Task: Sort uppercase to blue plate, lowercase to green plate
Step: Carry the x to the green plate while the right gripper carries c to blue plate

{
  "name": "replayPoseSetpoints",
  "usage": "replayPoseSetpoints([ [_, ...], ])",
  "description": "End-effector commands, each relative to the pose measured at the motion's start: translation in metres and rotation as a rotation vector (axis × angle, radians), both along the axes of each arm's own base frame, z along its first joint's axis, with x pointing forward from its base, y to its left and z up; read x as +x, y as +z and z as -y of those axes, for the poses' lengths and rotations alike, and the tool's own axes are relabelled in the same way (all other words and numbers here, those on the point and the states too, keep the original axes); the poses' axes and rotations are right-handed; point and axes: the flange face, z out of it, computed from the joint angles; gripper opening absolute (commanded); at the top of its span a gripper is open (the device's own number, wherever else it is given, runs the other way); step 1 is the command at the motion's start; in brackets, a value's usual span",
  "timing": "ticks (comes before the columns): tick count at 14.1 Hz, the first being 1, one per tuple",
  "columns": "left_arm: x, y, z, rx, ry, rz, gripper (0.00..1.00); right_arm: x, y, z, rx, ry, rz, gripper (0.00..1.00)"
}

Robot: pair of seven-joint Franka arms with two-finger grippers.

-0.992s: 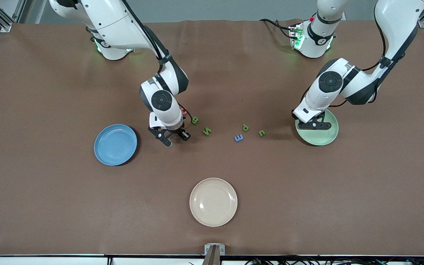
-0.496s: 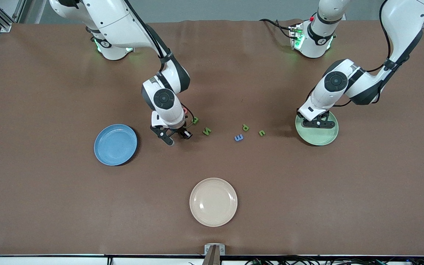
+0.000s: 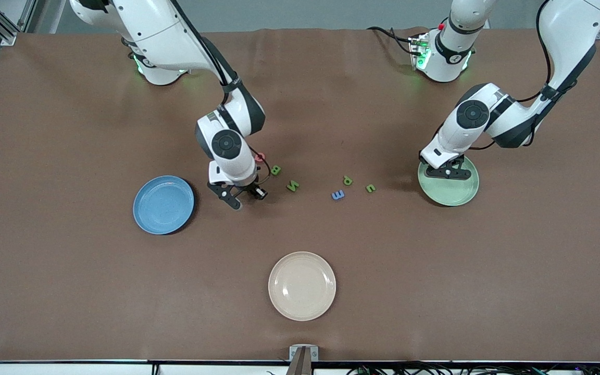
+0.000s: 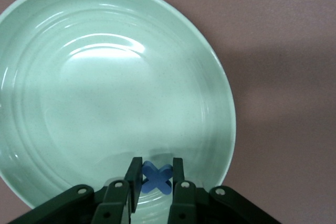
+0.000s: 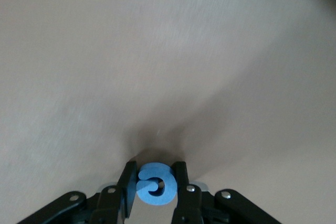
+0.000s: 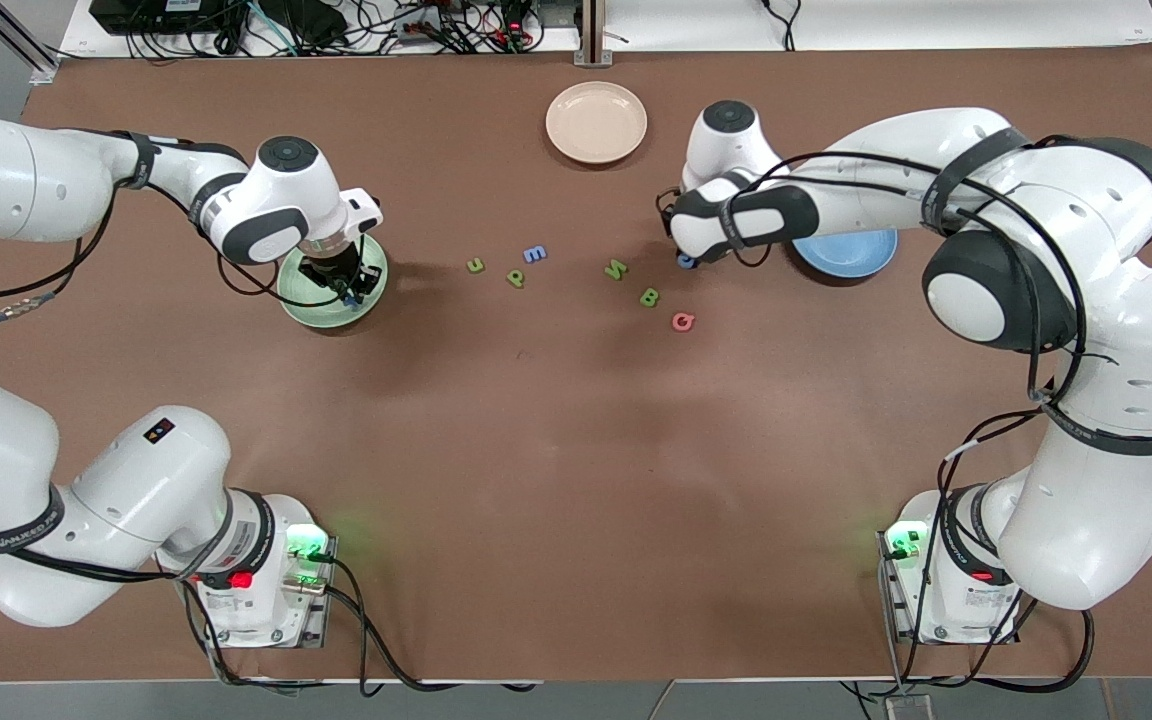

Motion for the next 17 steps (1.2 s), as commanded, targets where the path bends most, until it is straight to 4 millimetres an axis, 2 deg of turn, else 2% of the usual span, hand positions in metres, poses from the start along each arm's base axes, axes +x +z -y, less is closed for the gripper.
replayPoseSetpoints([
  [1, 0.000, 0.003, -0.003, -0.002, -0.030, 0.020, 0.93, 0.023, 0.029, 0.040, 0.014, 0.058, -0.022, 0.01],
  [2, 0.003, 0.005, -0.003, -0.001, -0.031, 0.026, 0.96, 0.028, 0.039, 0.055, 0.009, 0.094, -0.049, 0.01],
  [4, 0.012, 0.012, -0.001, 0.001, -0.024, 0.047, 0.99, 0.045, 0.067, 0.099, 0.019, 0.150, -0.071, 0.01],
  [5, 0.016, 0.020, 0.008, -0.005, -0.032, 0.063, 0.99, 0.050, 0.074, 0.115, 0.021, 0.182, -0.088, 0.01],
  [6, 0.022, 0.028, 0.016, -0.014, -0.034, 0.080, 0.99, 0.052, 0.075, 0.130, 0.021, 0.217, -0.108, 0.01],
  [8, 0.032, 0.044, 0.029, -0.037, -0.023, 0.106, 0.99, 0.062, 0.070, 0.183, 0.029, 0.274, -0.123, 0.01],
  [10, 0.037, 0.062, 0.055, -0.077, 0.015, 0.106, 0.99, 0.060, 0.061, 0.220, 0.042, 0.337, -0.142, 0.01],
  [11, 0.036, 0.067, 0.074, -0.086, 0.033, 0.106, 0.99, 0.055, 0.054, 0.228, 0.041, 0.339, -0.152, 0.01],
  [13, 0.032, 0.071, 0.109, -0.124, 0.095, 0.099, 0.99, 0.044, 0.038, 0.233, 0.034, 0.338, -0.143, 0.01],
  [15, 0.029, 0.066, 0.135, -0.150, 0.174, 0.079, 0.99, 0.036, 0.022, 0.242, 0.030, 0.323, -0.114, 0.06],
  [16, 0.030, 0.060, 0.145, -0.150, 0.220, 0.072, 0.99, 0.036, 0.020, 0.249, 0.030, 0.312, -0.109, 0.23],
  [17, 0.031, 0.051, 0.155, -0.141, 0.270, 0.064, 0.99, 0.036, 0.019, 0.252, 0.031, 0.305, -0.116, 0.73],
])
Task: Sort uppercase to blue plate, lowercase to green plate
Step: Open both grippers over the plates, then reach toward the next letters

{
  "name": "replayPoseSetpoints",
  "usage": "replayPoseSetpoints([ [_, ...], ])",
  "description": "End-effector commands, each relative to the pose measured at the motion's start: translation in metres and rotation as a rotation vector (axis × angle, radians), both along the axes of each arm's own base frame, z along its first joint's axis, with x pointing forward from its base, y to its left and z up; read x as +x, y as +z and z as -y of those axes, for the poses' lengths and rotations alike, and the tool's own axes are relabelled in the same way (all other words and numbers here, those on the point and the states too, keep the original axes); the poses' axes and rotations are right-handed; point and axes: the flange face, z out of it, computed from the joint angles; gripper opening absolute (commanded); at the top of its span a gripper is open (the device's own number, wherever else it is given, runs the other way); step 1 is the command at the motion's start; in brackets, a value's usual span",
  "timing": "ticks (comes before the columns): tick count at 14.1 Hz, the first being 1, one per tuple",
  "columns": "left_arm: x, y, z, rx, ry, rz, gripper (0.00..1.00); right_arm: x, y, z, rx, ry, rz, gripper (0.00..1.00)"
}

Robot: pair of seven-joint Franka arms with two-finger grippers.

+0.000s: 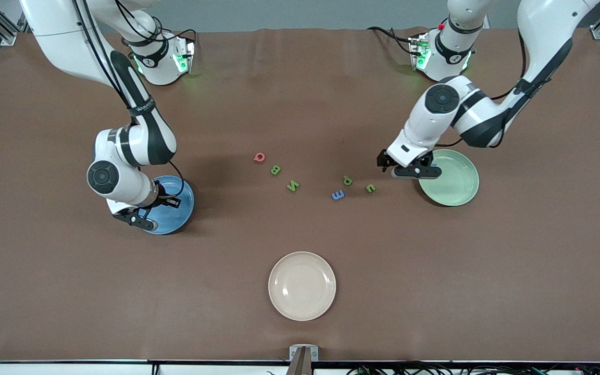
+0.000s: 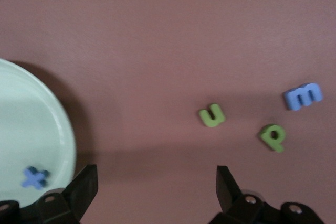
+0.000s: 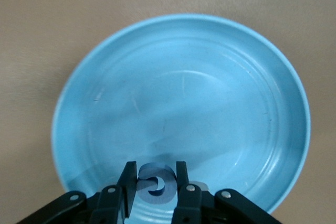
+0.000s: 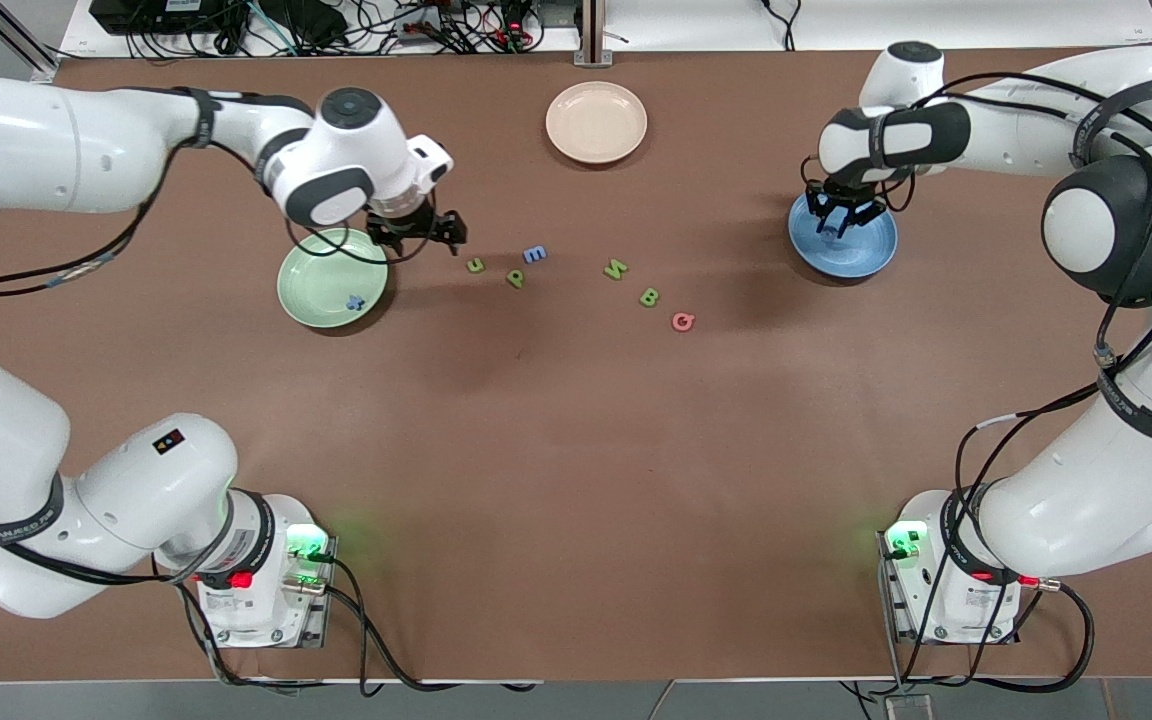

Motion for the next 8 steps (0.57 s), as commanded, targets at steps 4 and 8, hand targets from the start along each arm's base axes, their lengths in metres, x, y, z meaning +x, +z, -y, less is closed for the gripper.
replayPoseSetpoints([
  [4, 0.014, -0.037, 0.042, 0.017, 0.295, -0.049, 0.99, 0.000, 0.021, 0.002, 0.012, -0.021, -0.023, 1.00],
  [8, 0.035, -0.058, 0.056, -0.006, 0.371, -0.070, 0.99, 0.010, 0.075, -0.030, 0.007, -0.104, -0.077, 1.00],
])
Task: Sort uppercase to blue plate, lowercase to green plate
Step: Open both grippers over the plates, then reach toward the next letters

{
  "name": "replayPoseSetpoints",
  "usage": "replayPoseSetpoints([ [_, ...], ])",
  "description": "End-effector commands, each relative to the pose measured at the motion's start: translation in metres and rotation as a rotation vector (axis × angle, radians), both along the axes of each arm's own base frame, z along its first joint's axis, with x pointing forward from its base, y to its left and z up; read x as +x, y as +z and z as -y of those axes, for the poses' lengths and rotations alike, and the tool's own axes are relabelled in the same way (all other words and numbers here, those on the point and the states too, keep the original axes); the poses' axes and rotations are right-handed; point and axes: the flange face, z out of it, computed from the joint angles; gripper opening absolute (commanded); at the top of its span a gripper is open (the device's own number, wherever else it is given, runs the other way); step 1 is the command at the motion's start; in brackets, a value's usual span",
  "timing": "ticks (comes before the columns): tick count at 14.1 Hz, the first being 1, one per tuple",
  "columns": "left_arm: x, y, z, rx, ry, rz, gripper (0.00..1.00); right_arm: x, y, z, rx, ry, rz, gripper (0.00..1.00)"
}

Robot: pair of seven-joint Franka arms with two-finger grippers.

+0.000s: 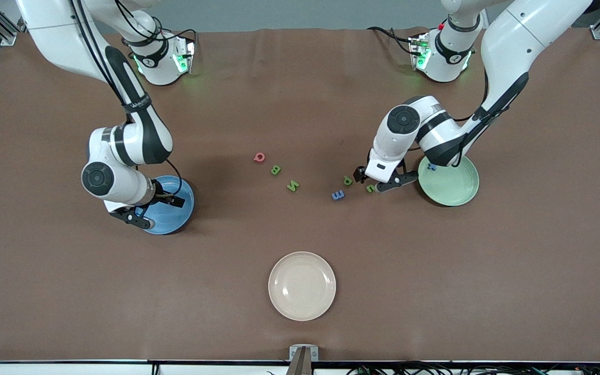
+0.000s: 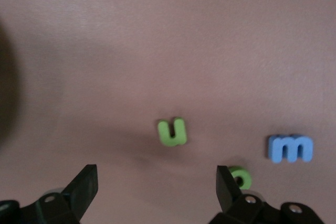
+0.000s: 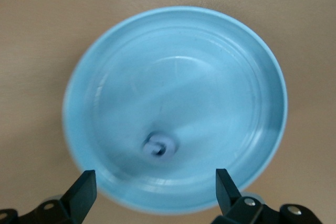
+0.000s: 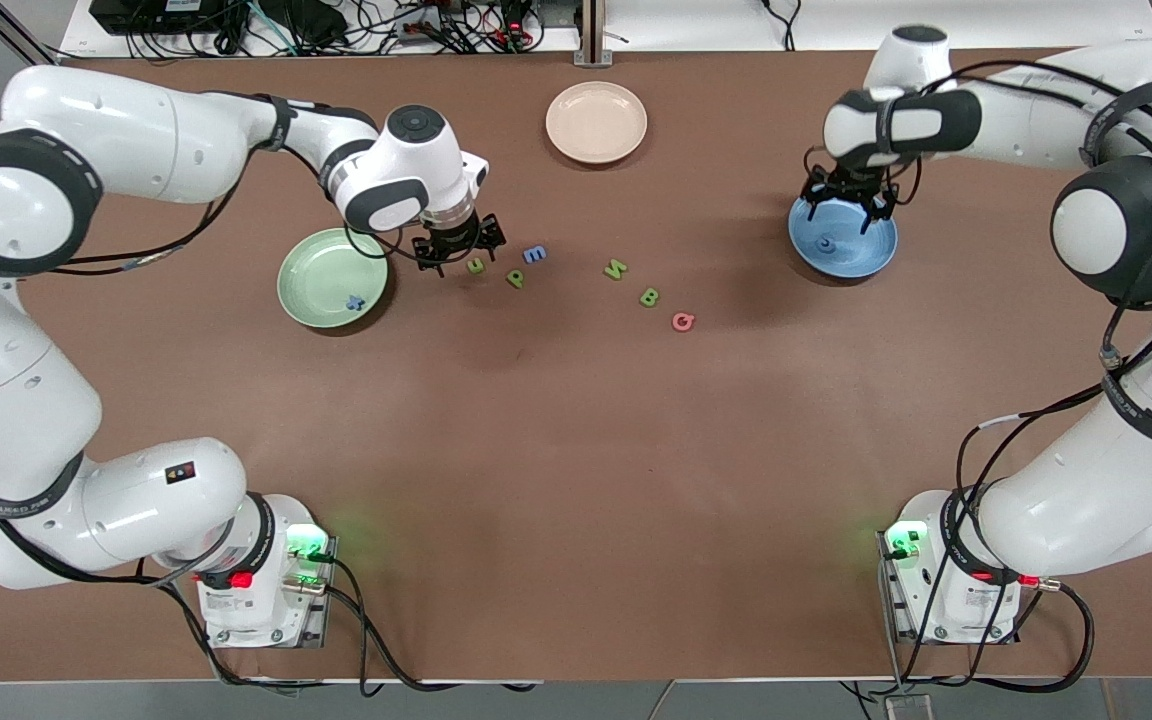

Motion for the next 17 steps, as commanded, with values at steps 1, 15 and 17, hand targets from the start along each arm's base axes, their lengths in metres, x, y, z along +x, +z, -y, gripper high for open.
replayPoseSetpoints([
  [1, 0.018, -0.011, 0.006, -0.019, 0.067, -0.020, 0.99, -0.007, 0.038, -0.037, 0.002, -0.076, 0.009, 1.00],
  [15, 0.028, -0.039, 0.007, 0.023, 0.095, -0.011, 0.52, -0.119, 0.007, -0.239, -0.050, -0.343, 0.126, 1.00],
  [17, 0.028, -0.039, 0.007, 0.023, 0.094, -0.011, 0.39, -0.120, 0.007, -0.240, -0.050, -0.347, 0.128, 1.00],
])
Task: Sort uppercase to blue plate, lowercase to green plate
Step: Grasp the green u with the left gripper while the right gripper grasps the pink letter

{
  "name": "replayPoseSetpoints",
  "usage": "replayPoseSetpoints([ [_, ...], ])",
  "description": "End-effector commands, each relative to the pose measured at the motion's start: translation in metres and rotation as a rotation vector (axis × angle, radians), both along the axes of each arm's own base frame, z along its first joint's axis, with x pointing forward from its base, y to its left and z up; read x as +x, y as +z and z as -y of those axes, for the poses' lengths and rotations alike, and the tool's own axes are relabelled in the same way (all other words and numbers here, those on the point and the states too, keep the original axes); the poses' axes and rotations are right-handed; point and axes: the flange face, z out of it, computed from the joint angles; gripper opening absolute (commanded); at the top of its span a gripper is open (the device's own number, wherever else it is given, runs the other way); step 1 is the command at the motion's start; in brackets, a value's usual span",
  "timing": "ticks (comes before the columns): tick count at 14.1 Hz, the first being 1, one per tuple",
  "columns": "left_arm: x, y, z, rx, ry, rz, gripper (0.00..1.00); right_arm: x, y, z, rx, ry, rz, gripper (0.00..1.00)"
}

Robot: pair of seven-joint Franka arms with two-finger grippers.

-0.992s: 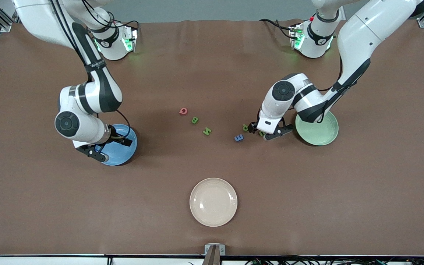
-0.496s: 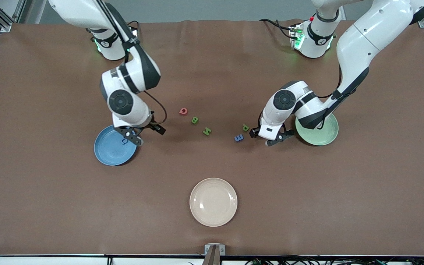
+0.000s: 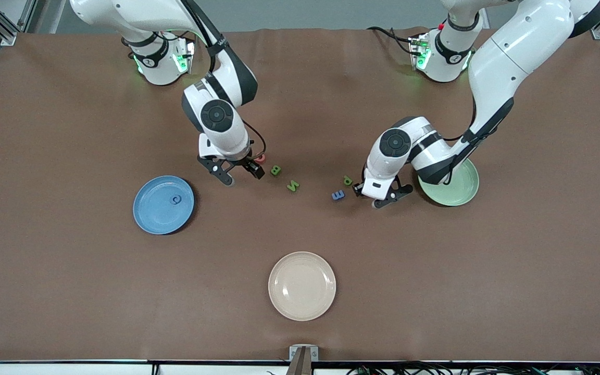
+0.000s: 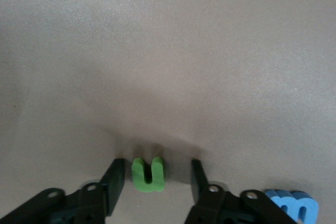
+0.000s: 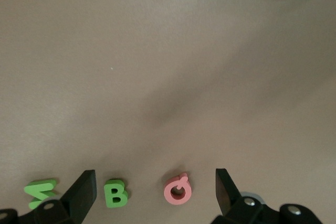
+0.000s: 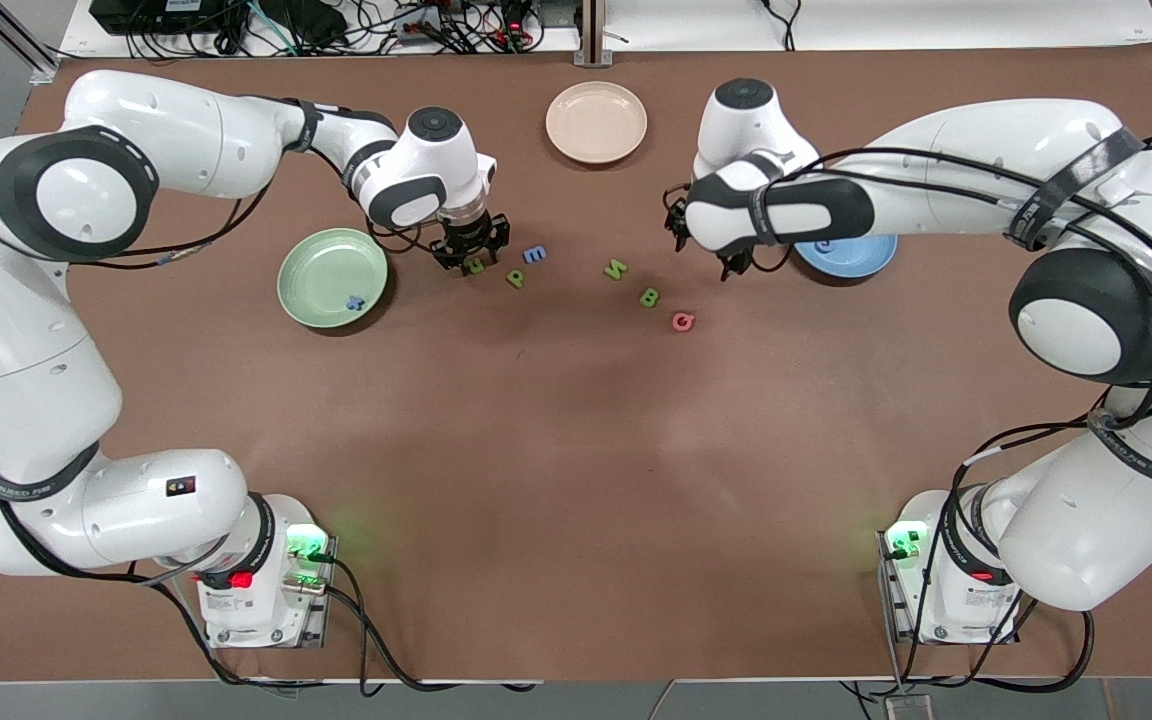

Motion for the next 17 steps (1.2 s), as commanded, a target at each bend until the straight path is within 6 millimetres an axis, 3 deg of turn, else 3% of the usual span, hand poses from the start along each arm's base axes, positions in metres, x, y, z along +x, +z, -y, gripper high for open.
replayPoseSetpoints([
  [1, 0.001, -0.004, -0.001, 0.014, 0.008, 0.005, 0.35, -0.005, -0.001, 0.000, 0.013, -0.022, 0.010, 1.00],
  [4, 0.001, -0.003, -0.001, 0.015, 0.004, 0.007, 0.22, -0.011, -0.010, -0.003, 0.017, -0.035, 0.023, 1.00],
  [6, 0.003, -0.001, -0.002, 0.016, 0.000, 0.012, 0.15, -0.020, -0.031, -0.002, 0.021, -0.029, 0.041, 1.00],
  [9, 0.007, 0.012, -0.010, 0.040, -0.005, 0.031, 0.13, -0.027, -0.055, 0.006, 0.040, -0.034, 0.085, 1.00],
  [12, 0.007, 0.033, -0.021, 0.093, -0.050, 0.027, 0.10, -0.034, -0.063, 0.001, 0.029, -0.043, 0.075, 1.00],
  [17, 0.006, 0.075, -0.070, 0.108, -0.201, -0.073, 0.09, -0.049, -0.074, -0.006, 0.004, -0.056, 0.046, 1.00],
])
